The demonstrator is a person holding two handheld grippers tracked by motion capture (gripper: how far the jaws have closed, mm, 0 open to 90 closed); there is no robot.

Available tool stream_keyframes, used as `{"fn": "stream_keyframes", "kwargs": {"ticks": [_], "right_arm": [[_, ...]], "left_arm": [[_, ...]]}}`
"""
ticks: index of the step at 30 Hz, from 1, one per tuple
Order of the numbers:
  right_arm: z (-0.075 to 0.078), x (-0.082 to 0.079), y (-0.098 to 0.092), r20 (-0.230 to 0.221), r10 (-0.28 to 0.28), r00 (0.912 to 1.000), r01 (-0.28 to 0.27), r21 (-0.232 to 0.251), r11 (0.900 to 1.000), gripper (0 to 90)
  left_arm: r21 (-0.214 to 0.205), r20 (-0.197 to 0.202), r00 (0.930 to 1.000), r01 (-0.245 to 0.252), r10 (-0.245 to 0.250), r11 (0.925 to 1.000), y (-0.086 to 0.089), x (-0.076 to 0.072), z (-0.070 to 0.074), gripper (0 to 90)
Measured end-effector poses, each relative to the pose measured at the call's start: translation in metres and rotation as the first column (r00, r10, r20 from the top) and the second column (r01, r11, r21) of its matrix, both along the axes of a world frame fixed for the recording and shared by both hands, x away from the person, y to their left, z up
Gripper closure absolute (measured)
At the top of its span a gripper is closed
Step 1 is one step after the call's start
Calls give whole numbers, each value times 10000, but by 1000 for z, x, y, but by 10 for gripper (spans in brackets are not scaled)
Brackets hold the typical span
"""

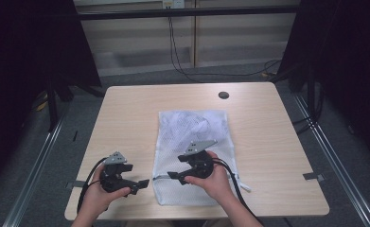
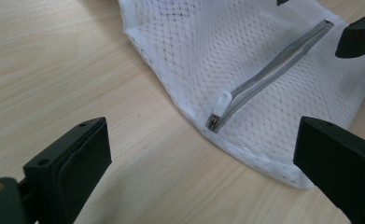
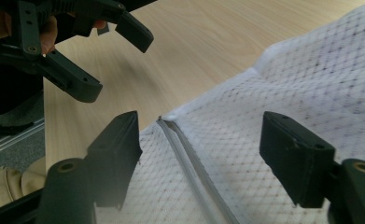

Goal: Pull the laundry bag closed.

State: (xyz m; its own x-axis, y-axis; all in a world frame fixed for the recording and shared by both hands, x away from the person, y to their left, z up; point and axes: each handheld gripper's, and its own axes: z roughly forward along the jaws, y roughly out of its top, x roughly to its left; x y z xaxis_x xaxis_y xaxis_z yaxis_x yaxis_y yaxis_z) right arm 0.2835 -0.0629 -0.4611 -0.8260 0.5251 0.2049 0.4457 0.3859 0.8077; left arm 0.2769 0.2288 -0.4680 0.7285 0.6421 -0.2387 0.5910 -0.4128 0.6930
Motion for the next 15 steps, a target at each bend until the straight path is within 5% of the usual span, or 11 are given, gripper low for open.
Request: {"fn": "stream_keyframes", "kwargs": {"ticks": [7, 15], "right_arm": [[-4, 2, 13, 132, 239, 9996, -237, -172, 9996, 386], [-7, 2, 23, 208, 515, 9985, -512, -142, 9986, 442]], "left_arm": [[184, 17, 10000, 46, -46, 9998, -1, 0, -1, 37], [-126, -139, 9999, 0, -2, 9999, -1, 1, -3, 27]]}}
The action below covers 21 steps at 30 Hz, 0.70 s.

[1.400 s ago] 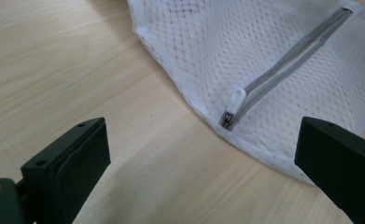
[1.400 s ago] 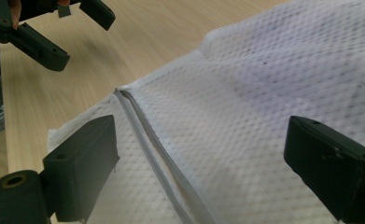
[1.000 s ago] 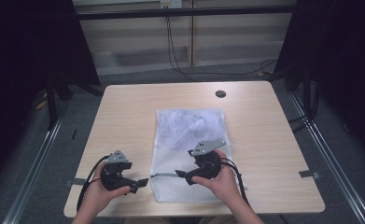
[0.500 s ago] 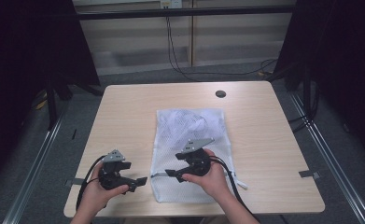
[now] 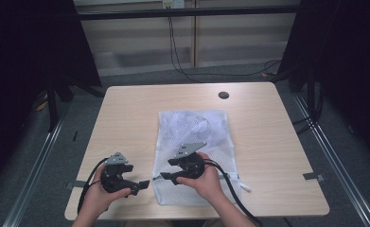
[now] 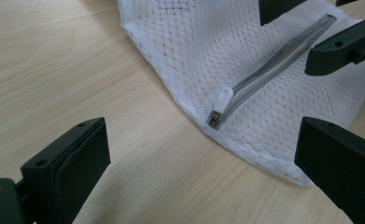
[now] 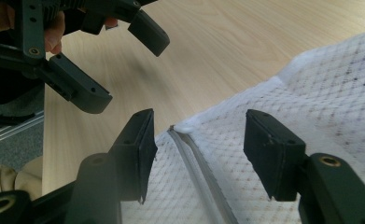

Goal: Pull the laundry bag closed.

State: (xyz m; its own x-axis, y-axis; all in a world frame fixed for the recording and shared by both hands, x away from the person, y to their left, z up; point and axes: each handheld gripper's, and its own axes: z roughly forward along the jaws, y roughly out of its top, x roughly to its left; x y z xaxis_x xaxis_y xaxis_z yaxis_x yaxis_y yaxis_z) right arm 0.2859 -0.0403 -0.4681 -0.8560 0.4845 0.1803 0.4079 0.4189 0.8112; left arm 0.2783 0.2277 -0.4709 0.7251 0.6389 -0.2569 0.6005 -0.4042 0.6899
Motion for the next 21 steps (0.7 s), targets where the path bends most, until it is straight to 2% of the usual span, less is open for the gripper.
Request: {"fn": "stream_keyframes", "kwargs": {"ticks": [8, 12, 21], "right_arm": [[-3, 1, 6, -416, -19, 9991, 26, 164, 9999, 490], [-5, 1, 9, -600, 11, 9982, -7, 78, 10000, 512], [-11, 3, 14, -768, 82, 9970, -82, 1, 10000, 542]], "left_arm": [[-47, -106, 9999, -62, 62, 10000, 2, 2, -1, 19], [-106, -160, 9998, -98, 97, 9999, 2, 2, -1, 19], [-101, -208, 9997, -161, 159, 9998, 3, 3, 0, 26]]}}
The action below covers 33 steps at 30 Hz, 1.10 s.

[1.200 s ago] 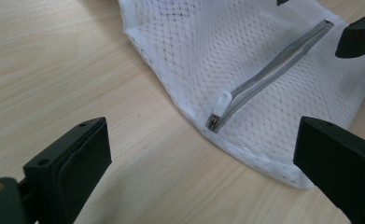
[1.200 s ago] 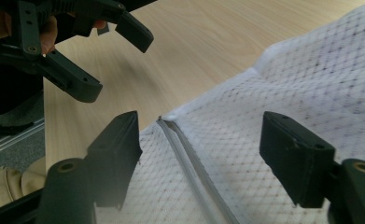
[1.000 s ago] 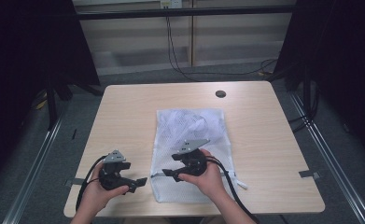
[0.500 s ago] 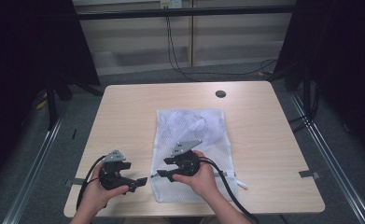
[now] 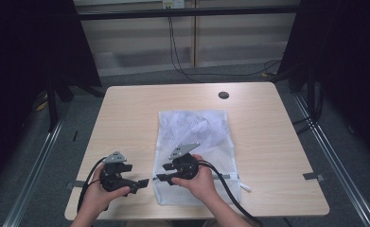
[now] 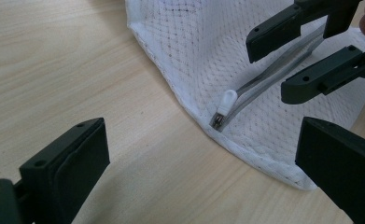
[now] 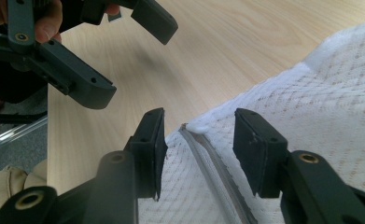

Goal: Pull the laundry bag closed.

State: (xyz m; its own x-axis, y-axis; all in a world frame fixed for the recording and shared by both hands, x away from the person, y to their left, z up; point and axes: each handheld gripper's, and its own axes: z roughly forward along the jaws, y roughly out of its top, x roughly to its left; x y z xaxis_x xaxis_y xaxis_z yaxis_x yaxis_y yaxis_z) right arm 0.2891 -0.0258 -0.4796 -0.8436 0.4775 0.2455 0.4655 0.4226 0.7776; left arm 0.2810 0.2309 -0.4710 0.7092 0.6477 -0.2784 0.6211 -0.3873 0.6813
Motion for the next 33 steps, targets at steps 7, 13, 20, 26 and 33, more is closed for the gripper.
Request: {"fn": "stream_keyframes", "kwargs": {"ticks": [7, 13, 20, 26, 33], "right_arm": [[-6, 5, 6, -154, 50, 9999, -52, -116, 9999, 586], [-12, 9, 10, -254, -27, 9997, 21, -210, 9998, 613], [-13, 12, 13, -335, 48, 9994, -53, -138, 9999, 642], [-17, 11, 21, -347, 316, 9989, -329, -379, 9987, 680], [-19, 11, 24, -451, 423, 9981, -443, -449, 9980, 748]], "left_arm": [[60, -26, 10000, -23, 23, 10000, 1, 1, -1, 30], [46, 58, 9999, -130, 130, 9999, 1, 0, -1, 35], [85, 84, 9999, -135, 134, 9999, 2, 0, -1, 41], [112, 97, 9997, -208, 206, 9997, 4, 0, -1, 50], [119, 111, 9998, -177, 176, 9998, 3, -1, -2, 52]]}}
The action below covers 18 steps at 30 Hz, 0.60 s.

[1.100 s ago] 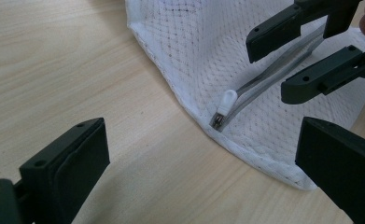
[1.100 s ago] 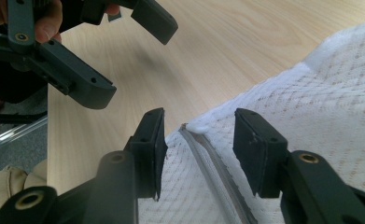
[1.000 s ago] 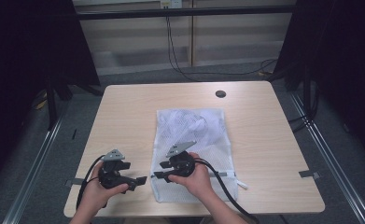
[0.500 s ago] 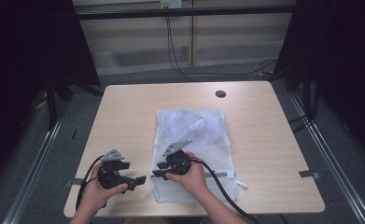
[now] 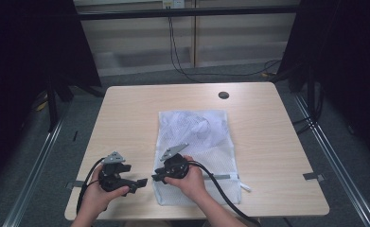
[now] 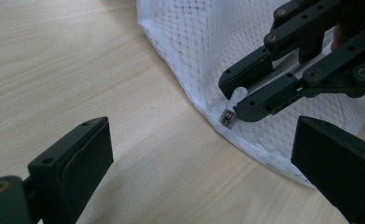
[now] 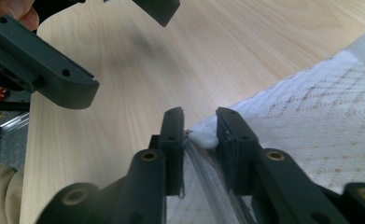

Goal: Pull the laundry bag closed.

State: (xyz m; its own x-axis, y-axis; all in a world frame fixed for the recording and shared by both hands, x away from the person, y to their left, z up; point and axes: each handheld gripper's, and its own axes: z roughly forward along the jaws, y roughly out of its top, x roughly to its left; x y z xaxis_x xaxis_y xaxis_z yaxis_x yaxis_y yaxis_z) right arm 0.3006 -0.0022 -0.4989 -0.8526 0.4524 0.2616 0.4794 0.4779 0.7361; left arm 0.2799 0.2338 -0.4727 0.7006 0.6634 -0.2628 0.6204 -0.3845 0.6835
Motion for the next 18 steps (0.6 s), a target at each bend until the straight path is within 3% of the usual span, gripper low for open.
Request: {"fn": "stream_keyframes", "kwargs": {"ticks": [18], "right_arm": [[2, -2, 1, -77, 106, 9999, -105, 65, 9999, 816]], "left_arm": [[49, -166, 9998, 54, -53, 10000, -1, 2, -2, 51]]}}
